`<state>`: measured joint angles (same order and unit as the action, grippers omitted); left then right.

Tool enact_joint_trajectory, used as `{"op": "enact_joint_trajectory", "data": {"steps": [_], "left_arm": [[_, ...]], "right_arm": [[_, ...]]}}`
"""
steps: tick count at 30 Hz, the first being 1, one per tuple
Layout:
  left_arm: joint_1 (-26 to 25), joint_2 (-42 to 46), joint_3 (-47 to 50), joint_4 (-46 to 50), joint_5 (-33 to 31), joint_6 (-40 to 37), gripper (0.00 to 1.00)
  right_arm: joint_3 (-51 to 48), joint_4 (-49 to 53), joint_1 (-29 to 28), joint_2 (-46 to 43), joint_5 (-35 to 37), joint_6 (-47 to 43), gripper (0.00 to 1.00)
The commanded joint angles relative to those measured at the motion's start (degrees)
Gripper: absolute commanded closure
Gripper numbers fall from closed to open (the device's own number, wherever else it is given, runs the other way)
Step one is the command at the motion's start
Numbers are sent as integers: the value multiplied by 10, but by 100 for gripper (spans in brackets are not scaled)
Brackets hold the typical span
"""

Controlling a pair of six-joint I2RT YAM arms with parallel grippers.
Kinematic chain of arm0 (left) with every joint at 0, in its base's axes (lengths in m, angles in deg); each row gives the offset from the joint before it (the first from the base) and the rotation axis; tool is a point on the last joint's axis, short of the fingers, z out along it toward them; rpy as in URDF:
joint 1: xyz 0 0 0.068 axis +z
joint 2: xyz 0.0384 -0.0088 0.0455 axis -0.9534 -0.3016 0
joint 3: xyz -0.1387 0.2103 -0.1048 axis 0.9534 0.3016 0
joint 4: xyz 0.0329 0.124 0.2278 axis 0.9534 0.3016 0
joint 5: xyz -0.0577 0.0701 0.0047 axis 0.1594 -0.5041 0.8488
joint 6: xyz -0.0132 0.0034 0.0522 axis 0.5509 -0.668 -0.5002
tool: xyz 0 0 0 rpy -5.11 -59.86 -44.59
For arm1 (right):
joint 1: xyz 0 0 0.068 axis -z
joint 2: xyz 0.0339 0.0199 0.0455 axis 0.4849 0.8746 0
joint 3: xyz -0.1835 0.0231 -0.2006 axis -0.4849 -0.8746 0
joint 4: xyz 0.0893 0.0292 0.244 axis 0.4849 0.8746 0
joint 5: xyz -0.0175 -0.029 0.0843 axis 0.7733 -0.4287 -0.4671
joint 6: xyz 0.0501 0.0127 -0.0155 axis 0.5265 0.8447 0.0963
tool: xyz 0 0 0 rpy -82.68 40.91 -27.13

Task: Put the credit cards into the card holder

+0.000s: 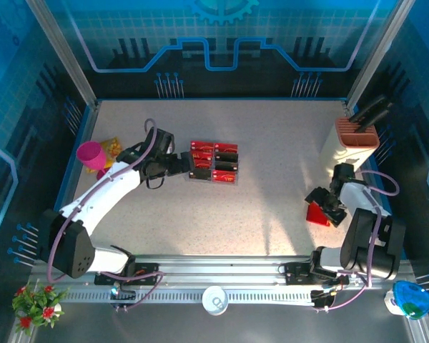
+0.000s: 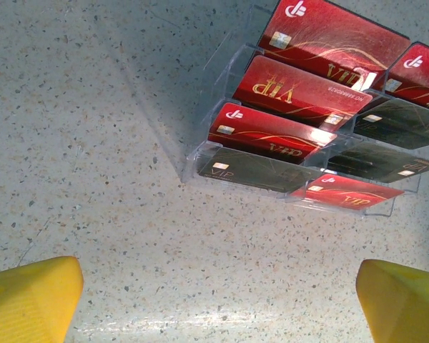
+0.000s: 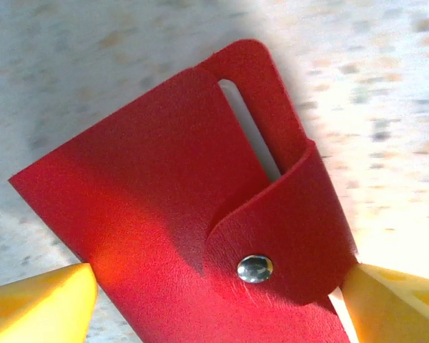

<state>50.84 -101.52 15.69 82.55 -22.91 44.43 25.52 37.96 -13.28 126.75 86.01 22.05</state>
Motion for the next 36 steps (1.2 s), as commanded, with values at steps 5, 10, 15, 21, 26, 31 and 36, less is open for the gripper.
{"op": "enact_joint_trajectory", "data": {"steps": [5, 10, 15, 21, 26, 31, 36], "left_arm": [[-9, 24, 15, -6, 6, 13, 1], [-16, 20, 14, -22, 8, 22, 1], [-33, 9, -3, -29, 7, 23, 1], [-56, -7, -19, -39, 13, 15, 1], [-73, -31, -39, -39, 30, -2, 1], [-80, -45, -52, -48, 52, -3, 1], [-94, -66, -77, -44, 61, -7, 1]], "right_arm": [[39, -44, -131, 65, -49, 57, 12], [104, -48, -210, 94, -67, 66, 12], [125, -42, -227, 57, -92, 45, 11], [72, -49, -188, -25, -103, 13, 8], [-7, -105, -126, -80, -197, -14, 22], [-55, -155, -100, -80, -258, -9, 40], [-67, -179, -95, -61, -269, -5, 42]]}}
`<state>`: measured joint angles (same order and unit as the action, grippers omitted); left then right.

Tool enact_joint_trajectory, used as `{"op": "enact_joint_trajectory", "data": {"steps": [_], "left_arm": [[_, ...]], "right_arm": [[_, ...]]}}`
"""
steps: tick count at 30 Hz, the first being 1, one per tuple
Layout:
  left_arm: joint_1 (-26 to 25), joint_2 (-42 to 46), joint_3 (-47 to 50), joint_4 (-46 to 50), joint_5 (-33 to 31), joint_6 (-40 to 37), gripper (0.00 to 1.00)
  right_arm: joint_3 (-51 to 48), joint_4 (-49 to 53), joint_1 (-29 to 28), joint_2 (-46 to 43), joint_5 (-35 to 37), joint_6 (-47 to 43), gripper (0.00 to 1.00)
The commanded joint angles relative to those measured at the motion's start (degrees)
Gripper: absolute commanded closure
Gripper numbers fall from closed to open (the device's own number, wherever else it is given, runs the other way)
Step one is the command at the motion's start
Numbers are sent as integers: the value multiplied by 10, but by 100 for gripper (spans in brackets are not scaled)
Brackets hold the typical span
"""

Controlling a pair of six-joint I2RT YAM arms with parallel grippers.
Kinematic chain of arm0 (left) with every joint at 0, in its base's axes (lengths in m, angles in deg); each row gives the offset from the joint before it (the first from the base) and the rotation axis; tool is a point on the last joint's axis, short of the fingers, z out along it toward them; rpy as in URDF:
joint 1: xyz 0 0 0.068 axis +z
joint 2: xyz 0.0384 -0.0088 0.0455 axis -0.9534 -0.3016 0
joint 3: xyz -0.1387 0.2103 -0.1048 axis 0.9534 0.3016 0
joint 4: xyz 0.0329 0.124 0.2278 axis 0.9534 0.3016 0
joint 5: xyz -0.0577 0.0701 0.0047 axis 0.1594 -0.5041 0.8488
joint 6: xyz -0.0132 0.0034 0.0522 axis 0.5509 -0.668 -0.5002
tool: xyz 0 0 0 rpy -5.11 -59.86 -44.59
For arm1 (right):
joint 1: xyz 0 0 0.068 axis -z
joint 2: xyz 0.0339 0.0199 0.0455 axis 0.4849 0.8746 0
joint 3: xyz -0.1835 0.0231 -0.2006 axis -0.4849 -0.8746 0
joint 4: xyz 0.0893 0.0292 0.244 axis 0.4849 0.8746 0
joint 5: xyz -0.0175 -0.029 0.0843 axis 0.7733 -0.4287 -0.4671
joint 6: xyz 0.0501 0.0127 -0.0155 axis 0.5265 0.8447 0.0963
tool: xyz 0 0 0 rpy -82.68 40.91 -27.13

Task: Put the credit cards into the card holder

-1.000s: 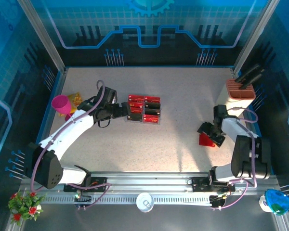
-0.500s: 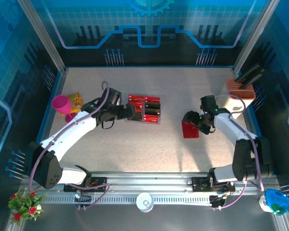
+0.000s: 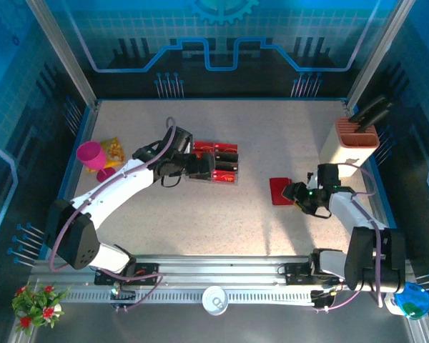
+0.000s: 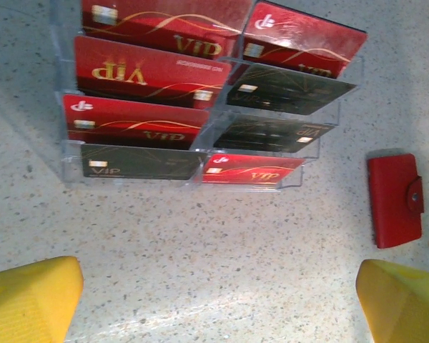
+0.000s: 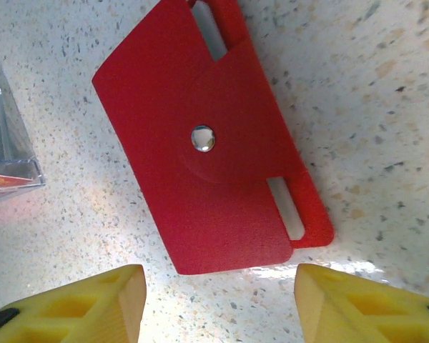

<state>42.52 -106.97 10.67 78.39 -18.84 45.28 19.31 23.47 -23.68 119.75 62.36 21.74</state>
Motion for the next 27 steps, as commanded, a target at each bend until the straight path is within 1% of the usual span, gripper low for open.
{"op": "enact_joint_trajectory", "data": {"steps": [1, 5, 10, 13, 27], "left_arm": [[-14, -15, -30, -2, 20, -15, 1], [-29, -20, -33, -7, 13, -6, 1], [-40, -25, -33, -8, 14, 0, 1], [-41, -26, -36, -5, 15, -4, 1], [-41, -64, -65, -3, 26, -16, 1]], "right_arm": [[-4, -36, 11, 13, -31, -4, 42], [5, -27, 25, 26, -18, -21, 42], [9, -1, 49, 4, 9, -34, 40], [9, 9, 57, 5, 20, -39, 38], [17, -25, 54, 64, -9, -39, 41]]}}
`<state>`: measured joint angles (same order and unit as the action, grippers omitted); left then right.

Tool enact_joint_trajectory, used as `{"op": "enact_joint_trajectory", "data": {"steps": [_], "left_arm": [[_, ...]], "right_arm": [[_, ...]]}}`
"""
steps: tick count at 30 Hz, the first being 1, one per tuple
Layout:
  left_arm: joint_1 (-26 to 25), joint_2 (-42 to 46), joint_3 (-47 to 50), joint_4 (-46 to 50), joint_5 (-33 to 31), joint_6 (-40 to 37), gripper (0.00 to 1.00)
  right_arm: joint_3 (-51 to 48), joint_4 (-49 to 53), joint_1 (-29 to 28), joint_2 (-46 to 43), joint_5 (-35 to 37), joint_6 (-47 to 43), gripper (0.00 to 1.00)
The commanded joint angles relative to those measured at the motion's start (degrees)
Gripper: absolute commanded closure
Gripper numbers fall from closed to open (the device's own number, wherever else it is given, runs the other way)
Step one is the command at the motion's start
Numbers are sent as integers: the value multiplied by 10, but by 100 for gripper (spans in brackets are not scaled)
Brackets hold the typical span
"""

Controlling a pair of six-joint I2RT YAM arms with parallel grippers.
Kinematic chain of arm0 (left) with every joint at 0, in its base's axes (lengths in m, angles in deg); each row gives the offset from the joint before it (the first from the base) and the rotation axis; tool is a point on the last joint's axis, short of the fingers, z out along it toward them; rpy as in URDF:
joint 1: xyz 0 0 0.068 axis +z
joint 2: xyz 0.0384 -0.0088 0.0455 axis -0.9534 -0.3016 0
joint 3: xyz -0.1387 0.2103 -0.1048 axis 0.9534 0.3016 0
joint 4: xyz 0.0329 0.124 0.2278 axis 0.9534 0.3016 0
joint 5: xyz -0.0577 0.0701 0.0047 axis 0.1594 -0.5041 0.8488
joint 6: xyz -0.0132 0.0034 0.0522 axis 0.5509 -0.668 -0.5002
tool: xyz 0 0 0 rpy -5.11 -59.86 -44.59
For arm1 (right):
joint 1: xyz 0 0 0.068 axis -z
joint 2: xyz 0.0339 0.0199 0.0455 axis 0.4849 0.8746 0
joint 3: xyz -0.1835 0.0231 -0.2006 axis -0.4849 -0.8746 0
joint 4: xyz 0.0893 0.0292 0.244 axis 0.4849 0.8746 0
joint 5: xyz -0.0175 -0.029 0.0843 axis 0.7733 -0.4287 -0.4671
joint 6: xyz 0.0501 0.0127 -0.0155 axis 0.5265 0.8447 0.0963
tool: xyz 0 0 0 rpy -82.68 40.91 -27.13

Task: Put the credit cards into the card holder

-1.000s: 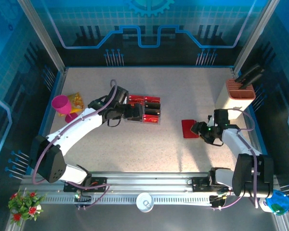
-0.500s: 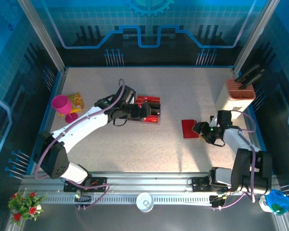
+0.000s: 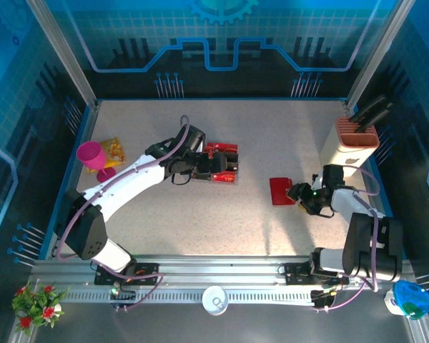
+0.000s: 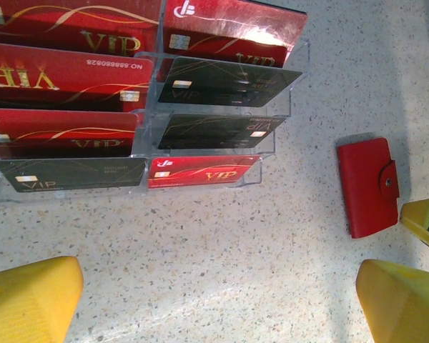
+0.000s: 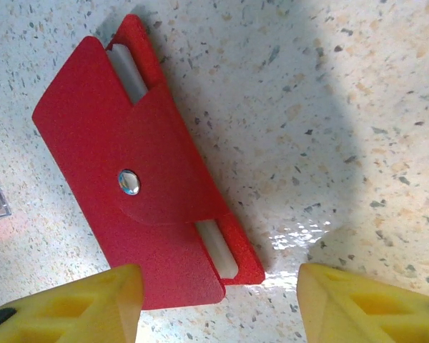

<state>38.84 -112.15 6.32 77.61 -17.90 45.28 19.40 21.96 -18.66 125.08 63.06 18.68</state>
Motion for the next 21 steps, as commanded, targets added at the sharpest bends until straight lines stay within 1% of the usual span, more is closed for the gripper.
{"op": "enact_joint_trajectory", "data": {"steps": [1, 12, 17, 21], "left_arm": [[-5, -15, -22, 5, 17, -16, 1], [-5, -45, -43, 4, 23, -21, 1], [-5, -50, -48, 6, 25, -25, 1], [-4, -54, -48, 8, 24, -27, 1]], "right_arm": [[18, -12, 2, 14, -18, -8, 41], [47, -35, -37, 55, -41, 7, 45], [48, -50, -55, 69, -42, 22, 45], [45, -50, -59, 75, -38, 27, 45]]}}
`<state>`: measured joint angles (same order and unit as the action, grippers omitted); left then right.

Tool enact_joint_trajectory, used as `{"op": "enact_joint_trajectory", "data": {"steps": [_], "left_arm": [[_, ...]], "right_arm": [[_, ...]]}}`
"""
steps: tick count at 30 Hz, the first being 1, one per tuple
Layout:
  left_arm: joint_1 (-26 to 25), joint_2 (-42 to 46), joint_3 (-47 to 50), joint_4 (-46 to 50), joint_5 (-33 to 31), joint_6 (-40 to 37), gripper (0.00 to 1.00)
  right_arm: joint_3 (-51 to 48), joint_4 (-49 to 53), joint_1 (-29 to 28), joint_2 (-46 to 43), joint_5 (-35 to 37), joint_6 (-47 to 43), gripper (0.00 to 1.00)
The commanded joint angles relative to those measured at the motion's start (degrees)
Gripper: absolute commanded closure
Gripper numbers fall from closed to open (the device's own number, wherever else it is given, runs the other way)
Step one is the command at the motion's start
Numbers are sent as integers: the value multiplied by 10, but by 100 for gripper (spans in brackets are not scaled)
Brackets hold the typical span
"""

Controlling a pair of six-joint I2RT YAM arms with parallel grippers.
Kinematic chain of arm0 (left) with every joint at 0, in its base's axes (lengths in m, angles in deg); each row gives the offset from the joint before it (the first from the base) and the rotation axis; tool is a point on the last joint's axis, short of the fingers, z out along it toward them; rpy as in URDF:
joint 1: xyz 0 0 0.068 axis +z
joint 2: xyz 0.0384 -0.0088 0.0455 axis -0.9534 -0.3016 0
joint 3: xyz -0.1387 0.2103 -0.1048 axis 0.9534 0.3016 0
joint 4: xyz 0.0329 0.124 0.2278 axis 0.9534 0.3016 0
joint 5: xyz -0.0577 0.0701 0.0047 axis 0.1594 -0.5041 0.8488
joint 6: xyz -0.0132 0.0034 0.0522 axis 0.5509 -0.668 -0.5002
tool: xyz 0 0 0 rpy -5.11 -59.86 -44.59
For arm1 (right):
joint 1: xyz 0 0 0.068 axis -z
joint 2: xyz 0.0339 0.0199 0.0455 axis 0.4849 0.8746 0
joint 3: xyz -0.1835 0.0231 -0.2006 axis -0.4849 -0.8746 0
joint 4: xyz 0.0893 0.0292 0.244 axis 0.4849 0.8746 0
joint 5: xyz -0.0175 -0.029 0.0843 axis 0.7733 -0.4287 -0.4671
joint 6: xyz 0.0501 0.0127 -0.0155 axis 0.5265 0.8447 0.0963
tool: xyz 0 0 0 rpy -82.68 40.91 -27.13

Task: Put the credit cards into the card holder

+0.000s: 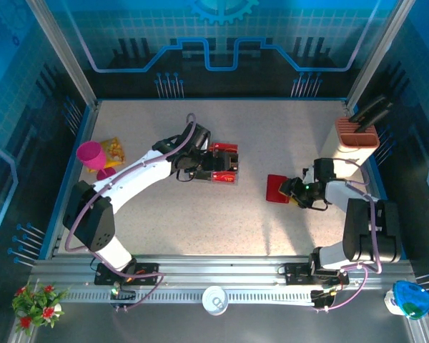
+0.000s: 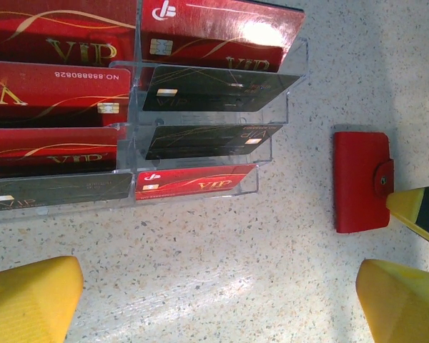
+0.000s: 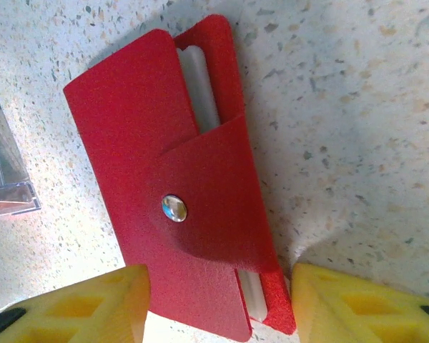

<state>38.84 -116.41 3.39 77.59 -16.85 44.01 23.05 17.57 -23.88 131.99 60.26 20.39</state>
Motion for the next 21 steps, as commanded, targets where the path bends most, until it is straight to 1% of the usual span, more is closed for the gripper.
{"op": "enact_joint_trajectory", "data": {"steps": [1, 5, 15, 21], "left_arm": [[-4, -11, -18, 8, 15, -14, 1], [-4, -14, -20, 8, 16, -14, 1], [-4, -19, -28, 14, 17, -18, 1], [-4, -23, -30, 14, 20, -18, 1]], "right_arm": [[7, -3, -6, 4, -6, 8, 45], [-4, 12, -4, -8, 11, -1, 44], [-16, 26, -3, -20, 25, -1, 45], [-8, 22, -16, -2, 8, -4, 45]]}}
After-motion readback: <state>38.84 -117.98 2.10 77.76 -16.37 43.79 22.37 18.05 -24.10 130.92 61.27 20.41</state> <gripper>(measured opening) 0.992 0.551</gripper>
